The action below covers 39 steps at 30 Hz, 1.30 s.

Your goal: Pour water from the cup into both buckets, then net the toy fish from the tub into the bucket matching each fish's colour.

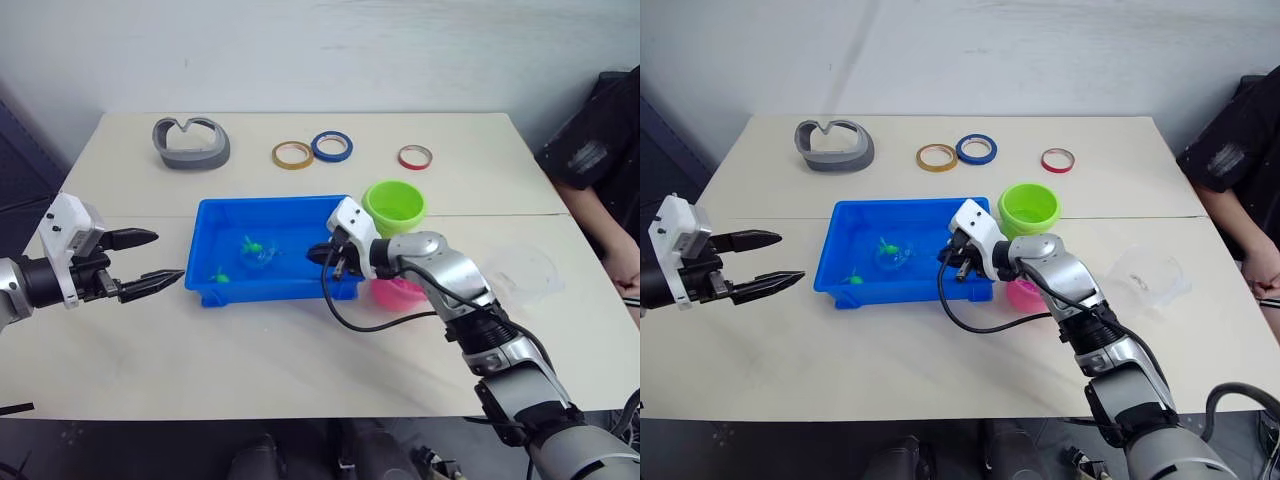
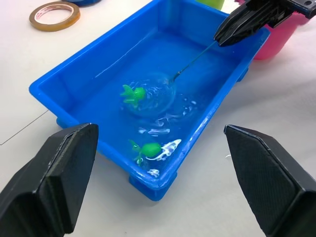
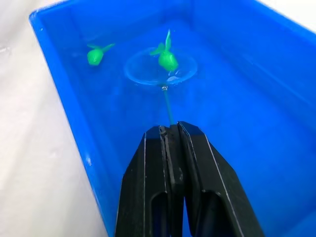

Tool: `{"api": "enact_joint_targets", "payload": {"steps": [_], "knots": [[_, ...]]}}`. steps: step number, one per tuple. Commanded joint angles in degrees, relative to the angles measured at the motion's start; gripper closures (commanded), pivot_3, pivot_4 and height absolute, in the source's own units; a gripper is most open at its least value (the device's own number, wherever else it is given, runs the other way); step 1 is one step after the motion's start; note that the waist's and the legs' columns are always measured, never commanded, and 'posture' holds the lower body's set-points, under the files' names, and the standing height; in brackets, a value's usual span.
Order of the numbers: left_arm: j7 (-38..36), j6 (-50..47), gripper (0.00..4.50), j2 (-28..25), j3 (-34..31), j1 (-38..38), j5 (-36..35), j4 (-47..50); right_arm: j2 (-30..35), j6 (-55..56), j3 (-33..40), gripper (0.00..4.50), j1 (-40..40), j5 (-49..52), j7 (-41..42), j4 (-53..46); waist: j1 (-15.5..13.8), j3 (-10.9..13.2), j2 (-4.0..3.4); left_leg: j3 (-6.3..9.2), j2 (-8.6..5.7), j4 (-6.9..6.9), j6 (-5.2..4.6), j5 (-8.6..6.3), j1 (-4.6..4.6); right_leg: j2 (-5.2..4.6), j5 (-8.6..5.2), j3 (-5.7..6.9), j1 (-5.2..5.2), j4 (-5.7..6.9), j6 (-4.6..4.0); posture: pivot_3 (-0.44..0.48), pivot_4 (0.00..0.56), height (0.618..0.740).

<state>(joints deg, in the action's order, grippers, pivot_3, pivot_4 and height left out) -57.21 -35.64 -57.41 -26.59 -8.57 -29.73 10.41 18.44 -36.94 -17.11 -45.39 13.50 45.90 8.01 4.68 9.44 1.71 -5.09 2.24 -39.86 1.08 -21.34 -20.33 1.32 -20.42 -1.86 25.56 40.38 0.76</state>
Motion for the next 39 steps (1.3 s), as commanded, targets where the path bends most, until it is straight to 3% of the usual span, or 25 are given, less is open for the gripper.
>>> {"api": "enact_joint_targets", "payload": {"steps": [1, 10, 20, 26, 39], "knots": [[0.3, 0.52, 0.03, 0.08, -0.26, -2.21, -1.34, -0.06, 0.63, -1.62, 2.33, 4.5, 0.08, 1.78, 0.66, -5.8, 0.05, 0.0, 0.0, 0.0, 0.0, 0.0, 0.0, 0.0, 0.0, 0.0, 0.0, 0.0, 0.0, 0.0, 0.0, 0.0, 0.15, 0.74], [-0.44, -0.16, 0.03, 2.41, 4.73, -10.27, -2.67, -4.05, 4.0, -8.77, 7.54, 4.5, 3.37, 6.21, 0.08, -17.71, 0.08, 0.0, 0.0, 0.01, 0.0, 0.02, 0.01, 0.0, 0.01, 0.01, 0.0, 0.01, 0.0, 0.02, 0.0, 0.0, 0.15, 0.74], [-2.6, 0.28, 0.03, 11.52, 16.62, -27.42, -3.08, -10.35, 13.02, -14.66, 21.14, 4.5, 10.2, 12.17, -4.32, -31.89, -1.34, -0.01, 0.02, 0.03, -0.03, -0.05, 0.01, 0.0, -0.04, 0.0, 0.01, 0.02, -0.01, -0.03, 0.03, 0.0, 0.15, 0.74], [-4.43, 3.42, 0.03, 16.06, 21.68, -32.66, -1.07, -14.41, 18.07, -13.53, 25.97, 4.5, 11.61, 11.22, -6.91, -32.15, -1.31, 0.0, 0.0, 0.02, -0.03, -0.05, 0.05, 0.03, 0.01, 0.01, 0.01, 0.0, 0.0, 0.05, 0.02, 0.0, 0.15, 0.74], [-6.96, 6.9, 0.03, 18.73, 23.86, -35.7, 1.14, -18.6, 28.94, 7.83, 25.05, 4.5, 17.89, -2.48, -7.41, -22.64, -1.45, 0.01, -0.01, -0.03, -0.05, -0.05, 0.05, 0.03, 0.0, 0.01, 0.01, -0.06, 0.0, 0.04, 0.03, 0.0, 0.15, 0.74]]}}
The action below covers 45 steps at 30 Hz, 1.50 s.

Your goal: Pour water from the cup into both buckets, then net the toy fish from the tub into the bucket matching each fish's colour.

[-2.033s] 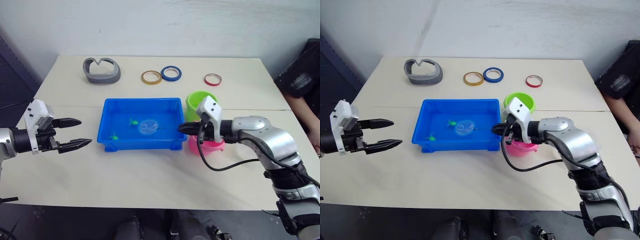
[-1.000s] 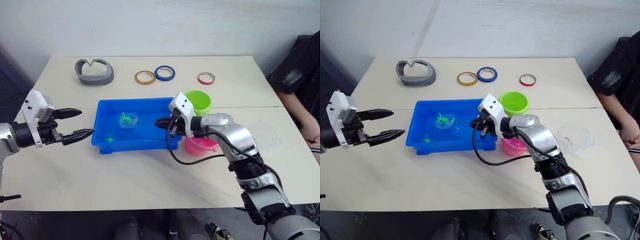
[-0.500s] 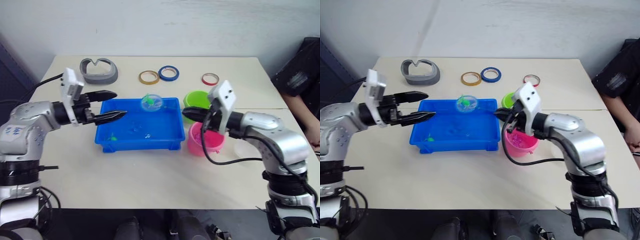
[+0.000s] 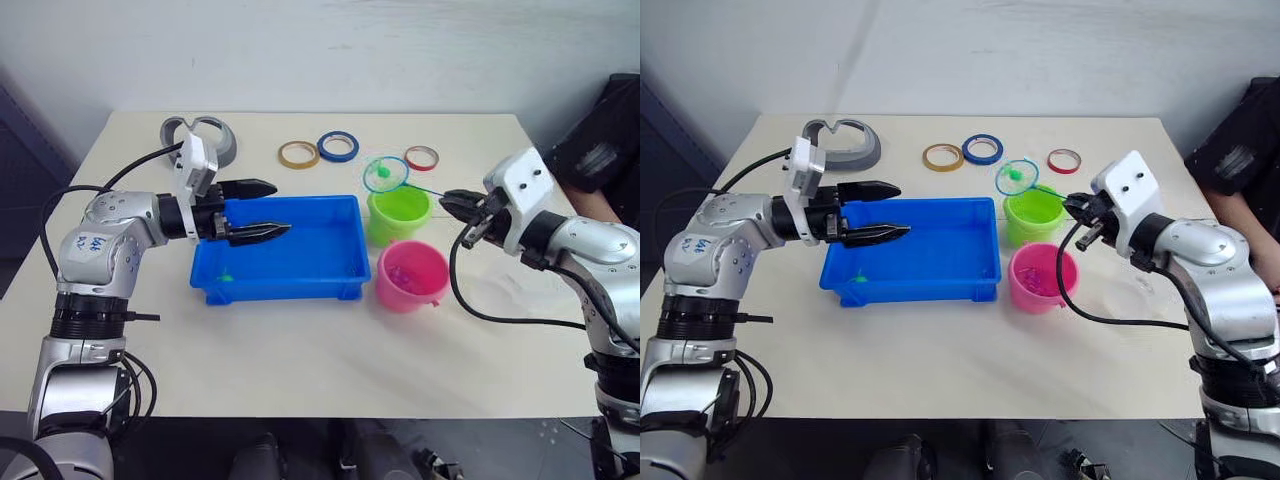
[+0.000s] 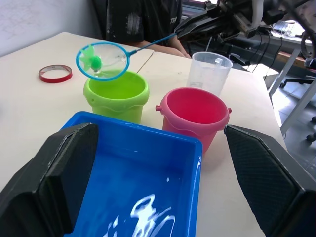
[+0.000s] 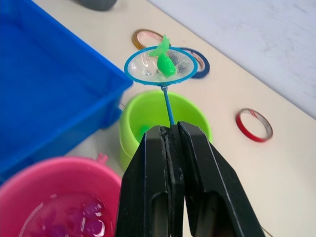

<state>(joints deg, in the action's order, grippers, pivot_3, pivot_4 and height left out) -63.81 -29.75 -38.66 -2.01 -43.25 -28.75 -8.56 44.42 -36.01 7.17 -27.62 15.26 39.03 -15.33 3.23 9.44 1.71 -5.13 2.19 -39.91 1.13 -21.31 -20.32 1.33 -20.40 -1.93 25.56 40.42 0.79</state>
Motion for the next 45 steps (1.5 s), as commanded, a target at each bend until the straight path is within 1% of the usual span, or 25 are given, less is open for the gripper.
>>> {"api": "enact_joint_targets", "payload": {"steps": [1, 4, 7, 9, 12, 14, 16, 19, 24, 27, 29, 32, 35, 36, 38, 39, 41, 43, 45], "knots": [[-0.35, 1.04, 0.03, 0.02, -0.75, -1.03, 0.19, 0.33, 4.32, 10.57, -0.15, 4.5, 0.42, -6.64, -0.29, 1.89, -0.02, 0.0, 0.0, -0.01, 0.0, 0.0, 0.0, 0.0, 0.0, 0.0, 0.0, -0.01, 0.0, 0.0, 0.0, 0.0, 0.15, 0.74], [-0.18, 0.99, 0.03, 0.11, -0.85, -1.01, 0.15, 0.49, 7.26, 19.69, -2.46, 4.5, 0.81, -12.88, -0.85, 4.97, 0.03, 0.0, 0.0, -0.01, 0.0, 0.0, 0.0, 0.0, 0.0, 0.0, 0.0, 0.0, 0.0, -0.01, 0.0, 0.0, 0.15, 0.74], [0.0, 1.02, 0.03, 0.2, -0.94, -0.95, 0.13, 0.55, 12.48, 35.42, -7.57, 4.5, 0.63, -23.52, -2.1, 9.13, 0.09, 0.01, -0.02, -0.02, 0.0, 0.0, 0.0, 0.0, 0.01, 0.01, 0.0, -0.02, 0.0, 0.0, 0.0, 0.0, 0.15, 0.74], [0.18, 1.06, 0.03, 0.25, -1.09, -0.96, 0.15, 0.53, 14.93, 42.96, -9.89, 4.5, 0.49, -29.09, -3.68, 11.98, 0.05, 0.02, -0.04, -0.05, -0.02, -0.01, 0.0, 0.0, 0.01, 0.02, 0.0, -0.05, 0.0, 0.01, 0.0, 0.0, 0.15, 0.74], [0.44, 1.01, 0.03, 0.27, -1.33, -0.94, 0.08, 0.6, 20.5, 56.87, -14.22, 4.5, -1.23, -43.14, -10.94, 16.0, 0.03, 0.03, -0.05, -0.07, -0.03, -0.01, -0.01, 0.0, 0.01, 0.02, 0.0, -0.08, 0.0, 0.0, 0.0, 0.0, 0.15, 0.74], [0.56, 0.99, 0.03, 0.27, -1.39, -0.93, 0.06, 0.63, 22.79, 62.08, -16.29, 4.5, -3.14, -49.99, -14.53, 18.91, 0.08, 0.04, -0.06, -0.08, -0.03, -0.02, -0.01, 0.0, 0.02, 0.02, 0.0, -0.08, 0.01, 0.0, 0.0, 0.0, 0.15, 0.74], [0.72, 1.0, 0.03, 0.28, -1.47, -0.91, 0.05, 0.62, 23.35, 65.9, -17.0, 4.5, -5.13, -52.85, -17.59, 21.06, 0.18, 0.04, -0.06, -0.1, -0.02, -0.03, -0.01, 0.0, 0.02, 0.02, 0.0, -0.1, 0.01, 0.02, 0.0, 0.0, 0.15, 0.74], [0.79, 1.04, 0.03, 0.27, -1.55, -0.91, 0.03, 0.54, 23.85, 70.19, -18.01, 4.5, -7.27, -56.23, -20.07, 22.72, 0.28, 0.04, -0.06, -0.12, -0.02, -0.03, 0.0, 0.0, 0.06, 0.03, 0.0, -0.11, 0.01, 0.06, 0.0, 0.0, 0.15, 0.74], [0.77, 1.32, 0.03, 0.45, -1.37, -1.29, 0.25, -0.15, 24.22, 76.36, -18.82, 4.5, -7.77, -55.71, -19.43, 25.37, 0.18, 0.04, -0.06, -0.13, -0.02, -0.03, 0.0, 0.0, 0.06, 0.04, 0.0, -0.12, 0.01, 0.06, 0.0, 0.0, 0.15, 0.74], [0.58, 1.7, 0.03, 0.48, -1.23, -1.67, 0.47, -0.75, 24.84, 78.93, -19.48, 4.5, -10.43, -59.54, -21.0, 26.35, 0.13, 0.04, -0.07, -0.13, -0.02, -0.04, 0.0, 0.0, 0.06, 0.04, 0.0, -0.12, 0.01, 0.06, 0.0, 0.0, 0.15, 0.74], [0.63, 1.75, 0.03, 0.62, -1.11, -1.59, 0.48, -0.58, 24.63, 79.78, -19.43, 4.5, -10.5, -60.42, -21.72, 26.44, 0.24, 0.05, -0.08, -0.14, -0.02, -0.05, 0.0, 0.0, 0.06, 0.04, 0.0, -0.12, 0.01, 0.07, 0.0, 0.0, 0.15, 0.74], [0.56, 1.94, 0.03, 0.69, -0.99, -1.35, 0.67, -0.37, 23.32, 78.63, -18.63, 4.5, -12.28, -59.23, -21.36, 29.17, 0.26, 0.05, -0.09, -0.14, -0.01, -0.05, 0.0, 0.0, 0.09, 0.04, 0.0, -0.12, 0.01, 0.11, -0.01, 0.0, 0.15, 0.74], [0.4, 1.92, 0.03, 0.44, -1.25, -1.22, 0.73, -0.43, 22.71, 79.01, -18.43, 4.5, -12.36, -56.85, -20.46, 31.12, 0.2, 0.05, -0.09, -0.16, -0.01, -0.07, 0.0, 0.0, 0.08, 0.04, 0.0, -0.13, 0.01, 0.11, -0.01, 0.0, 0.15, 0.74], [0.38, 1.85, 0.03, 0.3, -1.36, -1.1, 0.76, -0.33, 21.54, 77.17, -17.46, 4.5, -11.49, -52.3, -18.33, 31.85, 0.17, 0.05, -0.09, -0.16, -0.01, -0.07, 0.0, 0.0, 0.09, 0.04, 0.0, -0.13, 0.01, 0.12, -0.01, 0.0, 0.15, 0.74], [0.22, 1.67, 0.03, -0.51, -1.67, -0.52, 0.92, 0.0, 17.63, 68.95, -14.54, 4.5, -9.7, -38.49, -10.84, 31.4, 0.32, 0.05, -0.08, -0.16, -0.01, -0.07, -0.01, 0.01, 0.08, 0.04, 0.0, -0.13, 0.0, 0.11, -0.01, 0.0, 0.15, 0.74], [-0.02, 1.5, 0.03, -1.35, -1.92, 0.15, 1.03, 0.39, 15.36, 63.29, -13.08, 4.5, -8.93, -30.75, -6.19, 29.93, 0.4, 0.05, -0.08, -0.16, 0.0, -0.09, -0.01, 0.01, 0.09, 0.04, 0.0, -0.13, -0.01, 0.14, -0.01, 0.0, 0.15, 0.74], [-1.12, 1.15, 0.03, -3.85, -2.61, 2.22, 1.11, 1.35, 11.91, 52.31, -11.3, 4.5, -8.25, -18.63, 1.87, 24.92, 0.92, 0.05, -0.1, -0.16, 0.01, -0.09, 0.01, 0.02, 0.12, 0.06, 0.0, -0.13, -0.02, 0.19, 0.0, 0.0, 0.15, 0.74], [-2.32, 0.29, 0.03, -7.68, -3.91, 5.68, 0.9, 2.8, 8.51, 40.03, -10.19, 4.5, -8.98, -8.95, 7.13, 18.7, 1.52, 0.09, -0.17, -0.15, 0.05, -0.12, 0.02, 0.03, 0.13, 0.08, 0.0, -0.12, -0.02, 0.3, -0.01, 0.0, 0.15, 0.74], [-3.34, -0.87, 0.03, -11.04, -5.35, 9.03, 0.18, 4.44, 6.15, 30.64, -10.0, 4.5, -9.9, -2.91, 9.98, 14.05, 1.8, 0.1, -0.17, -0.11, 0.09, -0.11, 0.05, 0.05, 0.15, 0.09, -0.01, -0.09, 0.0, 0.36, -0.03, 0.0, 0.15, 0.74]]}}
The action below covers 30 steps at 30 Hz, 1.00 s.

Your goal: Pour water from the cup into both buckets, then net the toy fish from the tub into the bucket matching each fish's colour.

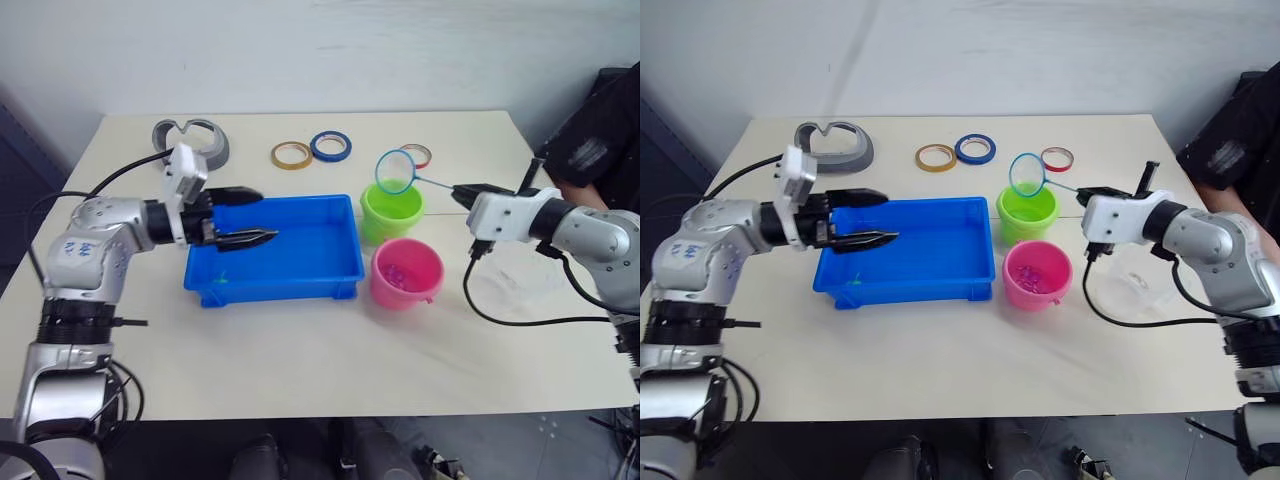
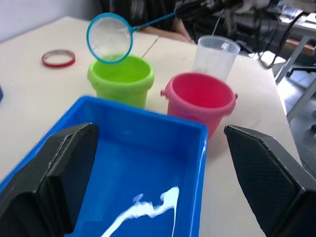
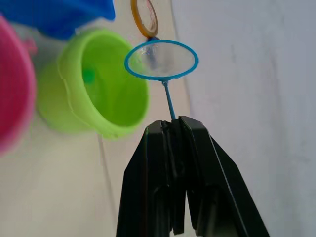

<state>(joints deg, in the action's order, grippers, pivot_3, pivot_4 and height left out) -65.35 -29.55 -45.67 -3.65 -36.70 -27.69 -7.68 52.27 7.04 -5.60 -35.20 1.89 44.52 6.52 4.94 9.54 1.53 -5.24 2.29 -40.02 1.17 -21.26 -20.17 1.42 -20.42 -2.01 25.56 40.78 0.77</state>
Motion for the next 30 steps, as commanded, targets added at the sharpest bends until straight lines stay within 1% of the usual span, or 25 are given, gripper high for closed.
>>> {"api": "enact_joint_targets", "payload": {"steps": [1, 4, 5, 7, 9, 12, 16, 22, 26, 30], "knots": [[-2.44, -1.34, 0.03, -6.14, -4.97, 5.07, -1.04, 4.8, -2.85, -16.06, 1.97, 4.5, -2.76, 12.66, 5.91, -10.02, 0.02, 0.0, 0.0, 0.03, 0.0, 0.0, 0.01, 0.01, 0.01, 0.0, 0.0, 0.02, 0.0, 0.01, 0.0, 0.0, 0.15, 0.74], [-2.96, -2.06, 0.03, -11.35, -9.57, 12.8, -0.9, 7.41, -6.57, -23.62, -1.19, 4.5, -3.89, 15.73, 8.45, -14.91, -0.08, 0.0, 0.0, 0.06, 0.01, 0.03, 0.01, 0.0, 0.02, 0.0, -0.01, 0.04, 0.0, 0.0, -0.02, 0.0, 0.15, 0.74], [-3.45, -2.54, 0.03, -13.42, -13.08, 17.15, -0.77, 8.39, -8.82, -25.64, -4.05, 4.5, -4.49, 15.69, 9.41, -16.19, 0.06, 0.0, 0.01, 0.08, 0.01, 0.03, 0.01, 0.0, 0.01, -0.01, -0.01, 0.07, 0.0, -0.02, -0.02, 0.0, 0.15, 0.74], [-3.73, -3.03, 0.03, -15.99, -17.73, 22.97, -0.79, 9.65, -12.1, -28.92, -7.68, 4.5, -5.41, 15.29, 10.4, -17.55, -0.16, -0.01, 0.02, 0.08, 0.02, 0.08, 0.01, 0.0, 0.01, -0.01, -0.02, 0.06, 0.0, -0.07, -0.03, 0.0, 0.15, 0.74], [-3.34, -3.23, 0.03, -17.1, -20.57, 26.37, -0.88, 10.54, -14.8, -29.93, -10.41, 4.5, -6.2, 13.02, 10.02, -17.13, -0.47, -0.01, 0.03, 0.12, 0.02, 0.05, -0.01, -0.01, -0.04, -0.01, -0.01, 0.11, 0.0, -0.15, -0.03, 0.0, 0.15, 0.74], [-2.37, -4.17, 0.03, -17.94, -26.38, 31.55, -0.81, 12.32, -21.4, -26.68, -16.57, 4.5, -8.27, 6.67, 7.81, -12.03, -1.01, -0.03, 0.06, 0.16, -0.05, 0.03, -0.09, -0.06, -0.12, -0.11, -0.01, 0.16, -0.01, -0.26, -0.03, 0.0, 0.15, 0.74], [-1.33, -5.35, 0.03, -17.57, -30.24, 35.11, -1.07, 14.74, -25.67, -19.73, -20.05, 4.5, -10.62, 0.06, 6.41, -3.73, -1.32, -0.06, 0.11, 0.16, -0.08, 0.04, -0.15, -0.09, -0.15, -0.15, -0.01, 0.17, -0.01, -0.35, -0.03, 0.0, 0.15, 0.74], [0.24, -6.5, 0.03, -16.47, -32.8, 37.81, -1.68, 17.91, -29.84, -9.29, -22.37, 4.5, -13.79, -6.42, 5.84, 6.91, -0.76, -0.07, 0.12, 0.14, -0.09, 0.04, -0.19, -0.12, -0.15, -0.16, -0.01, 0.17, -0.01, -0.35, -0.03, 0.0, 0.15, 0.74], [1.01, -6.87, 0.03, -15.93, -33.61, 38.55, -1.96, 18.96, -32.36, -6.13, -22.84, 4.5, -14.25, -7.25, 7.63, 9.87, 0.22, -0.07, 0.13, 0.15, -0.09, 0.06, -0.17, -0.11, -0.13, -0.16, -0.01, 0.17, -0.01, -0.29, -0.03, 0.0, 0.15, 0.74], [1.64, -6.85, 0.03, -15.9, -33.77, 38.41, -2.21, 18.95, -34.51, -6.39, -22.45, 4.5, -13.88, -6.31, 9.88, 9.76, 0.63, -0.07, 0.13, 0.15, -0.09, 0.07, -0.14, -0.09, -0.12, -0.16, -0.01, 0.18, 0.0, -0.26, -0.03, 0.0, 0.15, 0.74]]}}
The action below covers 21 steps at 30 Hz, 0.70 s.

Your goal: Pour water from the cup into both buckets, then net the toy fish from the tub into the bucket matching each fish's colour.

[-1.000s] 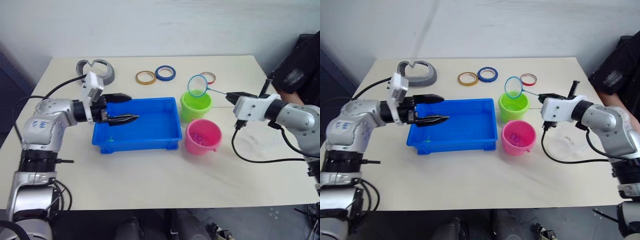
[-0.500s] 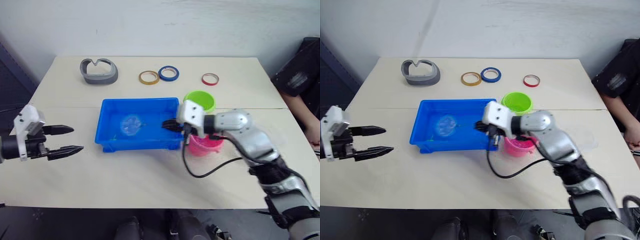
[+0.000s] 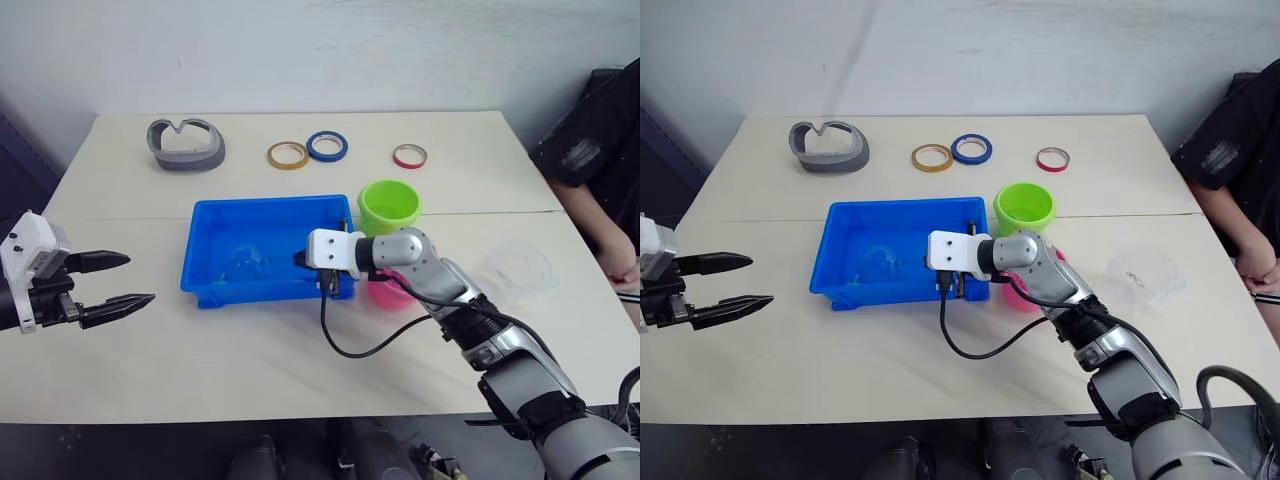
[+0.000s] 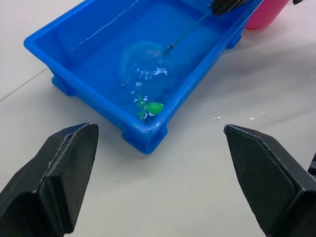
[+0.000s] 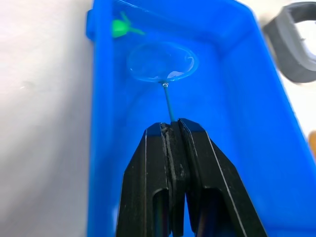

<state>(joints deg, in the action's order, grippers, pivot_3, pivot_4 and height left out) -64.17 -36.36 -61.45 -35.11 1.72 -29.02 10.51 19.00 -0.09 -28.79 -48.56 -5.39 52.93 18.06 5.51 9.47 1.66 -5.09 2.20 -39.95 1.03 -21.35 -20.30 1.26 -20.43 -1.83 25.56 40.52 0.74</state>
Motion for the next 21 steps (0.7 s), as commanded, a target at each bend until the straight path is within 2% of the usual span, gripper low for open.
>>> {"api": "enact_joint_targets", "payload": {"steps": [1, 9, 21], "knots": [[0.57, 0.03, 0.03, -0.21, -2.26, -0.22, -0.93, 0.57, -1.82, 0.43, 0.89, 4.5, -0.43, 1.2, 1.83, -2.04, 0.11, 0.0, 0.0, 0.0, 0.0, 0.0, 0.0, 0.0, 0.0, 0.0, 0.0, 0.0, 0.0, 0.0, 0.0, 0.0, 0.15, 0.74], [1.35, -0.23, 0.03, 0.0, -1.59, -1.71, -1.71, 0.43, -5.37, -2.88, 3.13, 4.5, -0.53, 2.41, 1.54, -1.49, 0.3, 0.0, 0.01, 0.0, 0.0, 0.0, 0.0, 0.0, 0.0, 0.0, 0.0, 0.0, 0.0, 0.0, 0.0, 0.0, 0.15, 0.74], [0.78, 1.64, 0.03, -0.87, 0.36, -2.67, -0.54, -2.44, -3.61, 8.64, 1.94, 4.5, -2.8, -5.94, -2.64, 6.46, 0.86, -0.01, 0.01, 0.0, 0.0, 0.0, 0.01, 0.0, 0.0, 0.0, 0.0, 0.0, 0.0, -0.01, 0.0, 0.0, 0.15, 0.74]]}}
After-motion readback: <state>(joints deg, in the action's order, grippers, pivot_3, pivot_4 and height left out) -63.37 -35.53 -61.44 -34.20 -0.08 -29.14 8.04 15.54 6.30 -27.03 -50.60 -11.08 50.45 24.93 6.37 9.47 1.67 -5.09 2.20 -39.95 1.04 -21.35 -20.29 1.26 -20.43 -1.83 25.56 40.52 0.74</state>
